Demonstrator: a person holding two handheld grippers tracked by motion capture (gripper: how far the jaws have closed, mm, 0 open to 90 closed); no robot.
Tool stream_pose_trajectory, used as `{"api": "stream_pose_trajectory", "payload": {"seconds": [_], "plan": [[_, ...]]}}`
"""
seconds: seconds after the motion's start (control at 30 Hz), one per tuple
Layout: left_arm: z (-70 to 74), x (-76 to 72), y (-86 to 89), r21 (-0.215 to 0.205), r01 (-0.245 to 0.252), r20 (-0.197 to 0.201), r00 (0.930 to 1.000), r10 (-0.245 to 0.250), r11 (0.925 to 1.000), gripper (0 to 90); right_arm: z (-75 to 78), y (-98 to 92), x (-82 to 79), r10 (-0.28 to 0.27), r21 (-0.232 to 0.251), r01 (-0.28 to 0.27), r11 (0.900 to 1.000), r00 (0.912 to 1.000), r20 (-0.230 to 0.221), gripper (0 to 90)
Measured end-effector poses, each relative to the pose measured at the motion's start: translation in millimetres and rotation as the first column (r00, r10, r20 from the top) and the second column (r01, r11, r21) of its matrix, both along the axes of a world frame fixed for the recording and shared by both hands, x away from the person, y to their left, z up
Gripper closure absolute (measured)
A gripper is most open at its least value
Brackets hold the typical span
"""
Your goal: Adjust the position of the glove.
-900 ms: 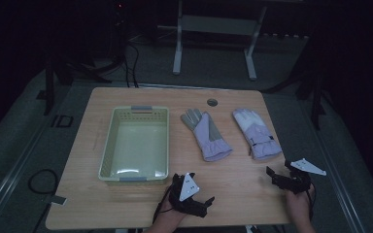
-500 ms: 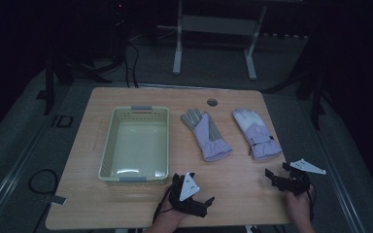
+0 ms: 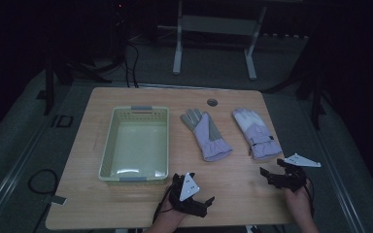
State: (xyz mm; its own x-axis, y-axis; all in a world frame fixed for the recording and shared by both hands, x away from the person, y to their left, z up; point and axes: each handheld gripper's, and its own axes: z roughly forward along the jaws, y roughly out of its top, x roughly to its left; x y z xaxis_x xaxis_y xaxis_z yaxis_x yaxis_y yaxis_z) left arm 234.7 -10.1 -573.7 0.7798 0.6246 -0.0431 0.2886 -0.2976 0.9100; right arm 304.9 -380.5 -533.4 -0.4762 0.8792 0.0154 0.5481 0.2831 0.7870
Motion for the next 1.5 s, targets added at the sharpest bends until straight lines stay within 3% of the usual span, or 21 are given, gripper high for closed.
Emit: {"api": "stream_pose_trajectory", "payload": {"seconds": [0.1,0.2,0.23,0.3,0.33,0.6,0.77,0.83,0.9,0.93,0.97,1.13,1.5], "plan": [[0.0,-0.1,0.0,0.000,0.000,0.000,1.0000,0.000,1.0000,0.1,6.2,4.9,3.8,0.026,0.020,-0.026,0.999,0.9995,-0.015,11.1],[0.0,-0.1,-0.1,-0.001,0.000,0.001,1.0000,0.000,1.0000,0.0,14.1,12.0,6.2,0.019,0.019,-0.019,1.000,0.9998,0.007,13.8],[0.0,-0.1,0.0,0.000,0.000,0.001,1.0000,0.000,1.0000,0.0,17.2,13.9,7.8,0.015,0.028,-0.014,1.000,0.9996,-0.024,14.3],[0.0,-0.1,0.0,-0.001,0.000,0.001,1.0000,0.000,1.0000,0.1,19.1,15.5,9.1,0.020,0.035,-0.019,0.999,0.9995,-0.026,14.1],[0.0,-0.1,0.0,-0.001,0.001,0.001,1.0000,-0.001,1.0000,0.0,24.5,19.8,11.8,0.030,0.051,-0.029,0.998,0.9995,-0.009,14.7],[0.0,-0.2,-0.1,0.000,0.001,0.002,1.0000,-0.001,1.0000,0.0,43.5,37.7,28.1,0.064,0.045,-0.064,0.997,0.9980,-0.004,12.3],[0.1,-0.3,-0.2,0.002,0.003,0.002,1.0000,-0.003,1.0000,0.1,54.1,44.1,36.9,0.089,0.096,-0.088,0.992,0.9961,-0.004,11.3],[0.2,-0.3,-0.3,0.002,0.003,0.002,1.0000,-0.003,1.0000,0.1,59.7,47.8,40.6,0.085,0.101,-0.085,0.991,0.9964,0.004,11.2],[0.2,-0.3,-0.3,0.002,0.002,0.002,1.0000,-0.002,1.0000,0.1,64.1,51.2,44.0,0.043,0.100,-0.044,0.994,0.9989,0.018,11.2],[0.1,-0.2,-0.3,0.002,0.002,0.002,1.0000,-0.002,1.0000,0.1,66.5,52.2,46.2,0.061,0.120,-0.063,0.991,0.9980,0.017,11.2],[0.2,-0.2,-0.3,0.002,0.002,0.001,1.0000,-0.002,1.0000,0.1,69.3,55.9,49.5,0.051,0.099,-0.054,0.994,0.9981,0.035,11.2],[0.1,-0.1,-0.4,0.002,0.002,0.002,1.0000,-0.002,1.0000,0.1,72.6,66.6,59.4,0.079,0.068,-0.082,0.994,0.9962,0.035,12.2],[0.1,-0.2,-0.6,0.001,0.008,0.004,1.0000,-0.008,1.0000,0.1,67.2,95.0,78.2,0.146,0.043,-0.148,0.988,0.9886,0.036,14.9]]}}
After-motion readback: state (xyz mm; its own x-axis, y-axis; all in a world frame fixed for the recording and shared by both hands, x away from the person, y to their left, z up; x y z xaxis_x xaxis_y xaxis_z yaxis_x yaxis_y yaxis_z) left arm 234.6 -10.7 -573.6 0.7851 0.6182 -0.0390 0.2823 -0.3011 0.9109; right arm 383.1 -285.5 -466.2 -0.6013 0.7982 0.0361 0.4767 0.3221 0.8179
